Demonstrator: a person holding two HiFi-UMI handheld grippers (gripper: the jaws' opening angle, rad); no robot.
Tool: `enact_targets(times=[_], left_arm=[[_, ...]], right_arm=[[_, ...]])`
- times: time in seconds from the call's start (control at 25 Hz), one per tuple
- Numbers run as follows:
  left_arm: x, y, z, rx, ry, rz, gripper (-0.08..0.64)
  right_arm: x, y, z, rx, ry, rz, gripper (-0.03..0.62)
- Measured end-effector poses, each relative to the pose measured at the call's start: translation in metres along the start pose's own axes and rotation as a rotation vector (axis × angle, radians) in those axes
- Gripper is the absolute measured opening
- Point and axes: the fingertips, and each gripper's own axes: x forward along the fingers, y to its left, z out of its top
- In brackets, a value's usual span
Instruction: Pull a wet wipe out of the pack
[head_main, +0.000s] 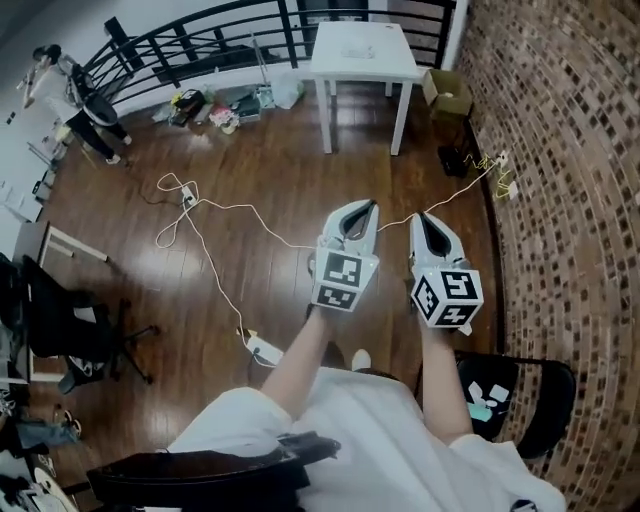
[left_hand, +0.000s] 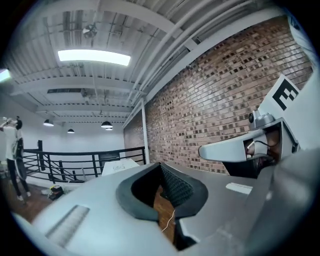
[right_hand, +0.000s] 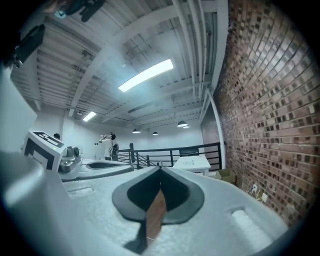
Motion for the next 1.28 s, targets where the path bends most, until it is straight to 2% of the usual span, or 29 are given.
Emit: enact_targets(times=[0.24, 0.48, 0.8, 1.04, 1.28], left_arm=[[0.049, 0.063, -0.021, -0.051, 0.035, 0.047, 0.017], [0.122, 0.16, -0.026, -0.072, 0.018, 0.064, 0.017], [0.217, 0.295, -0.02, -0.09, 0.003, 0.059, 0.017], [0.275, 0.355, -0.031, -0.11, 0.017, 0.054, 0.017], [0.353, 0.393, -0.04, -0.099, 0.032, 0.067, 0.017]], right_arm=[[0.088, 0.013, -0.01, -0.015, 0.065, 0.098, -0.009], [0.207, 0.011, -0.002, -0.037, 0.076, 0.109, -0.009], [0.371, 0.019, 0.037, -0.074, 0.048, 0.119, -0.009], [0.45, 0.011, 0.04, -0.079, 0.066, 0.12, -0.009], [0.527, -0.035, 0.041, -0.065, 0.062, 0.132, -0.009]])
